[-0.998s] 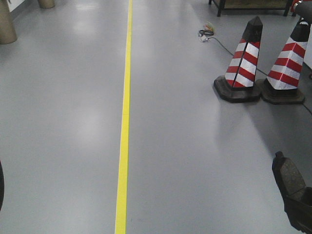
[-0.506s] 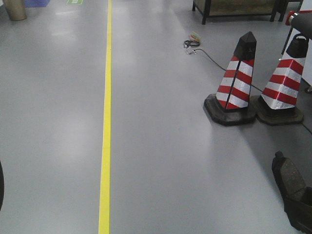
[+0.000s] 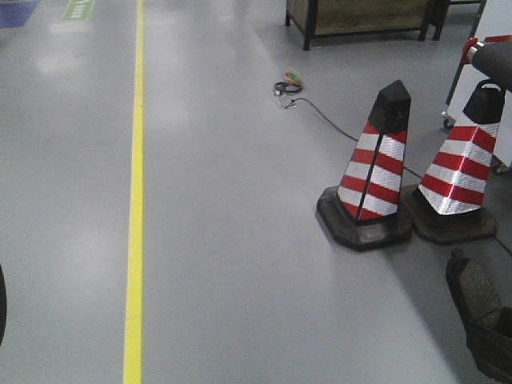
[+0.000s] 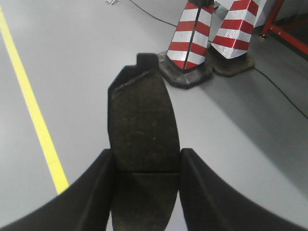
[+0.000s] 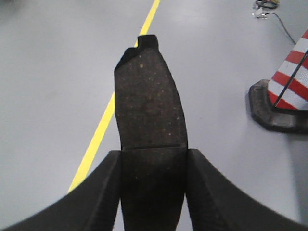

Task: Move and align brake pads A on conveyor
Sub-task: 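Turn the base past the cones to face the conveyor belt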

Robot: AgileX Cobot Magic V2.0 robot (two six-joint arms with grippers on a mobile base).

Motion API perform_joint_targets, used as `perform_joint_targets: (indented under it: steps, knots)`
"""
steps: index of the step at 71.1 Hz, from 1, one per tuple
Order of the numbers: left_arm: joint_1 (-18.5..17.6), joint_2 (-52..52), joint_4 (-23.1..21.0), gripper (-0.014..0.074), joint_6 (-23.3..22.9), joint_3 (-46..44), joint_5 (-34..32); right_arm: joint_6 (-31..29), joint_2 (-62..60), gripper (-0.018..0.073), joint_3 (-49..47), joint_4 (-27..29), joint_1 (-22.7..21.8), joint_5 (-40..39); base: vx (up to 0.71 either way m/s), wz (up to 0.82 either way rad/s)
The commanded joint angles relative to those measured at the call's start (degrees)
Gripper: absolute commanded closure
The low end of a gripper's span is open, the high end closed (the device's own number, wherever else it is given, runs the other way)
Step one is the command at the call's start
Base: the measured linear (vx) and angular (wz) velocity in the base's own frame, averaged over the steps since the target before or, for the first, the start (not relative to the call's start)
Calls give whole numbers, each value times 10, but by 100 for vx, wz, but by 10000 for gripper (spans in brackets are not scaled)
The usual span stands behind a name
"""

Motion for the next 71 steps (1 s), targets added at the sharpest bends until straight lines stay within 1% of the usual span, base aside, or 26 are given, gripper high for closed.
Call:
perform_joint_targets:
  steps: [1, 48, 71]
  knots:
    - [-4, 2, -3, 379, -1, -15, -50, -4, 2, 517, -18, -4, -2, -51, 66, -24]
    - [-4, 2, -3, 379, -1, -15, -50, -4, 2, 517, -18, -4, -2, -51, 61, -31]
    - [-4, 2, -3, 379, -1, -15, -50, -4, 2, 517, -18, -4, -2, -51, 53, -46]
